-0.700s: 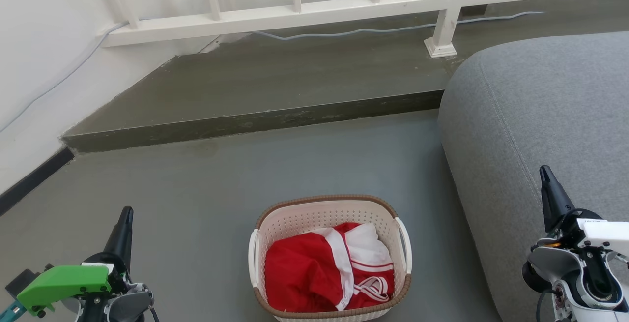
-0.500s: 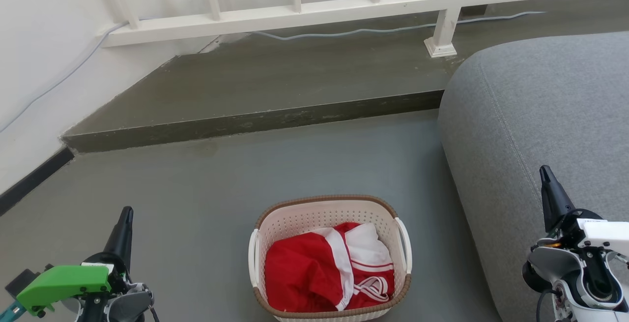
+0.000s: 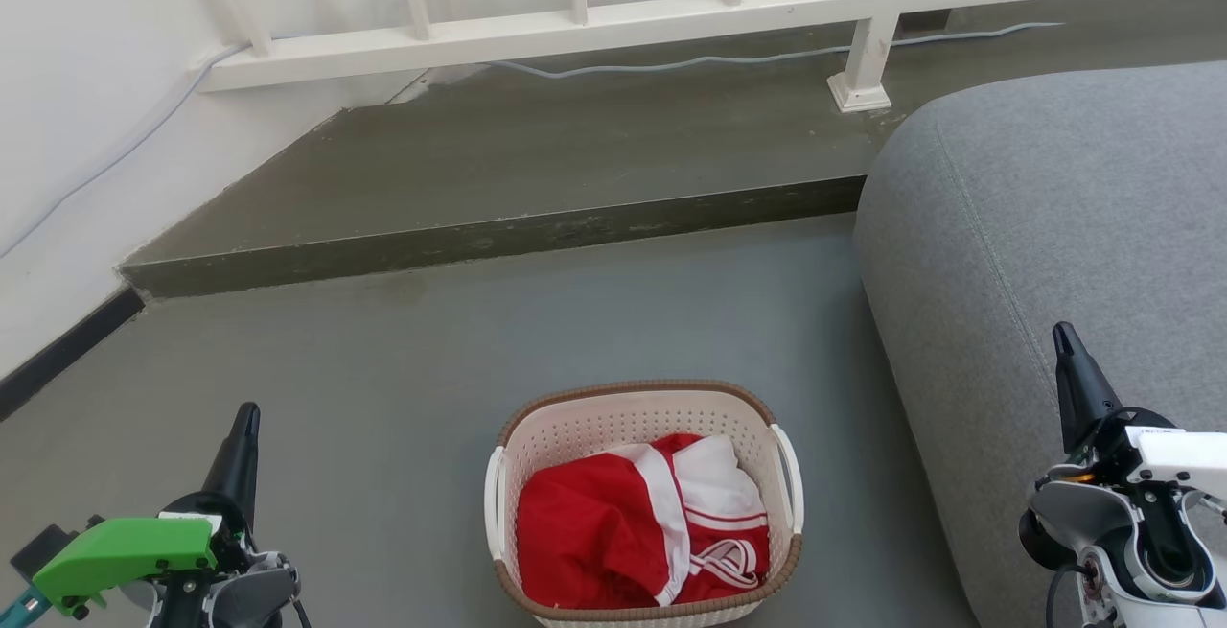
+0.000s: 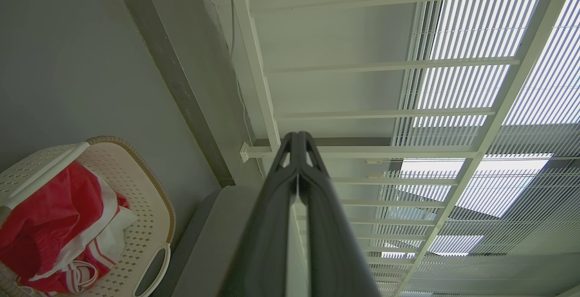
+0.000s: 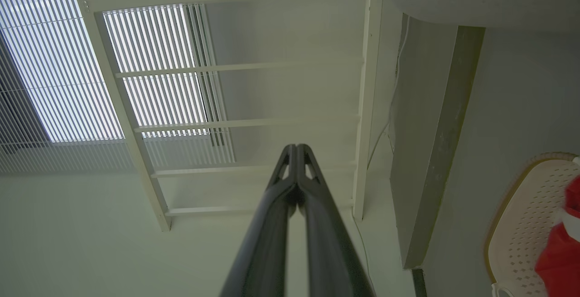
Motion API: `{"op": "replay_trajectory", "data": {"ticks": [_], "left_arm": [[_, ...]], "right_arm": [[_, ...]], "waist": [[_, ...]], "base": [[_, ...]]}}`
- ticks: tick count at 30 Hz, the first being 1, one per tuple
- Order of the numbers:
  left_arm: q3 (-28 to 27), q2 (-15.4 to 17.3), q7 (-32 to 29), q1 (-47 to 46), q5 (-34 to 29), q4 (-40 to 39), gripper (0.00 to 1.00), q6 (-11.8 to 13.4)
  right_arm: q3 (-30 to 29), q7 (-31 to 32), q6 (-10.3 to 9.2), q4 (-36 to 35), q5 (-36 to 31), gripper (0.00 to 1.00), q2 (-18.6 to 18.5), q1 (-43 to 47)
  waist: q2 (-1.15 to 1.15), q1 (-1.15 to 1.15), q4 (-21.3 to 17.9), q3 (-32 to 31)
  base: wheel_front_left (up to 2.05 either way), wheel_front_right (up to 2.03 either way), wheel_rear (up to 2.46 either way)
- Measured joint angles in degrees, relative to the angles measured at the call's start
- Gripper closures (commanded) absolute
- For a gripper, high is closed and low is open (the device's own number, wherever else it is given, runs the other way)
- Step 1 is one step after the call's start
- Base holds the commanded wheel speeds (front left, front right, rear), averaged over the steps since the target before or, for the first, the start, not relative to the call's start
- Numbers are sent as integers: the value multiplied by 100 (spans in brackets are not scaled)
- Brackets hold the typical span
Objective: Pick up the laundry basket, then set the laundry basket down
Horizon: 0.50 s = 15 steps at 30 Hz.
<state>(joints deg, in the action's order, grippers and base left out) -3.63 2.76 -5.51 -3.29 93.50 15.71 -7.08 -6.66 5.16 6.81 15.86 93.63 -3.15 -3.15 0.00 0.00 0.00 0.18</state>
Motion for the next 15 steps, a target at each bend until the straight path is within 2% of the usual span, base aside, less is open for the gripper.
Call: {"op": "replay_trajectory", "data": {"ticks": [15], "left_arm": [[-1,-1,-1,-1,0,0,100,0]], "right_arm": [[-2,1,1,0,0,100,5,0]], "waist": [[0,0,0,0]], "base": [[0,0,0]]}}
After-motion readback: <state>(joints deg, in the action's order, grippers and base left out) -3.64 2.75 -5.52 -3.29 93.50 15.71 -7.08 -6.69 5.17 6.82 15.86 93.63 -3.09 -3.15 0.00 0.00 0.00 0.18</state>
